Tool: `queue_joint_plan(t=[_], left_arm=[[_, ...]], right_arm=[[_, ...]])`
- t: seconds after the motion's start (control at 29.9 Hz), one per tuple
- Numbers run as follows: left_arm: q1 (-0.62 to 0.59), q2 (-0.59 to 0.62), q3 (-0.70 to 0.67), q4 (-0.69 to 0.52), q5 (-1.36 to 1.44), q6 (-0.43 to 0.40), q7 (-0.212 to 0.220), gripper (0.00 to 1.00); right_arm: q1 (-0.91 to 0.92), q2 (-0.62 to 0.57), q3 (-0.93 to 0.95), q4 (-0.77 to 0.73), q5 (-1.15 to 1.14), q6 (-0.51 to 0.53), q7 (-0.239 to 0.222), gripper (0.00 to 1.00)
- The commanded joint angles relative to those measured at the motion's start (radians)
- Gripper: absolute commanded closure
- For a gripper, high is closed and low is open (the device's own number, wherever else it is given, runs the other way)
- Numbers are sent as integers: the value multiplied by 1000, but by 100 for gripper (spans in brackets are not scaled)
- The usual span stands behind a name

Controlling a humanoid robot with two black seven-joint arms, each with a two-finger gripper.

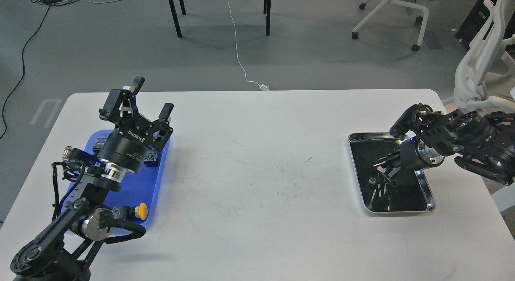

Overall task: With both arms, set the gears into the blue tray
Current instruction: 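Carry the black part with the right gripper toward the table center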

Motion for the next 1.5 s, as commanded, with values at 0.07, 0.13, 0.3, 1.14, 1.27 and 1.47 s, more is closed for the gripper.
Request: queue_joint_plan(t=[0.07, 0.13, 0.3, 1.14, 1.27, 1.47], left_arm=[[-3, 3, 0, 0, 0, -2, 0, 2], [-5, 3, 0, 0, 0, -2, 0, 2], [-5, 3, -2, 0, 0, -2, 0, 2], [0, 3, -2, -1, 0, -3, -1, 2], [2, 3, 0, -1, 0, -2, -1, 2], [8, 0, 0, -1, 0, -2, -1, 2]], right_arm=[[113, 5, -1, 66, 26, 8, 0, 84], [153, 14, -3, 95, 69, 10, 0, 84], [196, 154, -6, 110, 181, 10, 0, 83], [69, 492, -147, -23, 408, -131, 0, 83], [69, 492, -149, -17, 407, -131, 0, 83], [67, 492, -149, -14, 408, -134, 0, 81]])
